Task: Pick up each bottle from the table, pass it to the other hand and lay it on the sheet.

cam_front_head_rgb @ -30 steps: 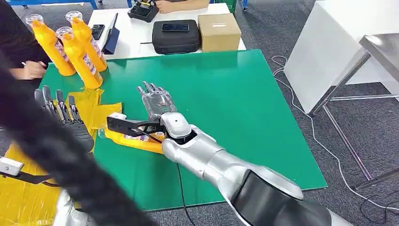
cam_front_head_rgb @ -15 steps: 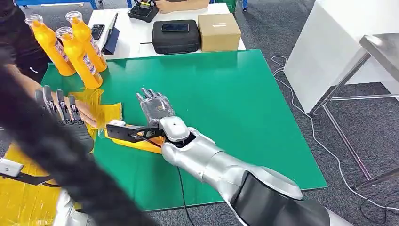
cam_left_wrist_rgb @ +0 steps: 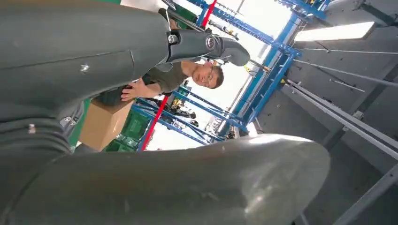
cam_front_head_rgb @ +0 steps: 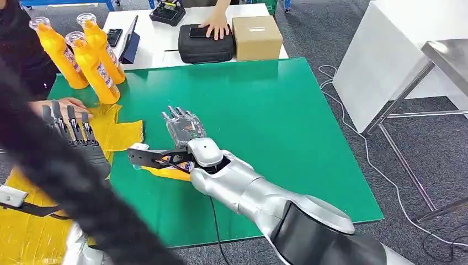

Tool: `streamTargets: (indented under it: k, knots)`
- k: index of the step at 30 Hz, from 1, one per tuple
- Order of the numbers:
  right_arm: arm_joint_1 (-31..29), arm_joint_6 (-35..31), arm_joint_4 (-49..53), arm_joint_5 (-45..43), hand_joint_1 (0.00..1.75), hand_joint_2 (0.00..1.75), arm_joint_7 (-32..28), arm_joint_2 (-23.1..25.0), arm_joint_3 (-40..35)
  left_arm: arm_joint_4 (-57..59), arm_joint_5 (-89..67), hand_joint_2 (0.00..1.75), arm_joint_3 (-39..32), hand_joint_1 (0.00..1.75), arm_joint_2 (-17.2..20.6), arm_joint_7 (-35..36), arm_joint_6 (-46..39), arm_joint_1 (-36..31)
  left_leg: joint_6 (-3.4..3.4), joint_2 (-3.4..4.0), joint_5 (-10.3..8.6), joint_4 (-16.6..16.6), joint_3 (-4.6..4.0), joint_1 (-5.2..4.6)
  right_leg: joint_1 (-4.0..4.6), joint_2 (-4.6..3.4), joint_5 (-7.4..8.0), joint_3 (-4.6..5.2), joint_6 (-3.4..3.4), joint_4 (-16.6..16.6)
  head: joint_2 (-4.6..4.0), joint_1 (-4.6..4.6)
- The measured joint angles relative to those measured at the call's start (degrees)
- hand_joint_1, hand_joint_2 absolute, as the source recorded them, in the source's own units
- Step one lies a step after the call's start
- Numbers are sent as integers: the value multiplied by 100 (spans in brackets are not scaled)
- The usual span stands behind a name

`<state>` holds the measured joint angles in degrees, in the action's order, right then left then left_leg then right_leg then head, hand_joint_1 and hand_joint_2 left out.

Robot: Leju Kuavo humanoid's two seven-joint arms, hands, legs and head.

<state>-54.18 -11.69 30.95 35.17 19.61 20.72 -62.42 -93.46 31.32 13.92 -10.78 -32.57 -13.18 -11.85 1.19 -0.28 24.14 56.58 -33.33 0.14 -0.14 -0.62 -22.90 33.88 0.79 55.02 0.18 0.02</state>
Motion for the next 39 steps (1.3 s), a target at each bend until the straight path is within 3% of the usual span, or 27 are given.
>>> streamTargets:
  k: [17, 29, 39]
  knots:
    - [207, 277, -74, 70, 0, 175, -210, 0, -59, -2, -18, 0, -50, 0, -13, 44, 4, -5, 0, 0, 0, 0, 0, 0, 0, 0, 0, -1, 0, 0, 0, 0]
    - [1035, 398, -48, 1285, 0, 175, -332, -66, 467, -2, -77, 0, -168, 0, -9, 52, 66, 26, 0, -1, 1, 0, 0, 0, -1, 0, -1, 0, 0, 0, 0, 0]
    - [1386, 452, -70, 1624, 0, 175, -232, -133, 870, 0, -74, 0, -175, 0, -11, 79, 63, 5, 0, 0, 1, 0, 0, 0, 0, 0, 0, 0, 0, -1, 0, -2]
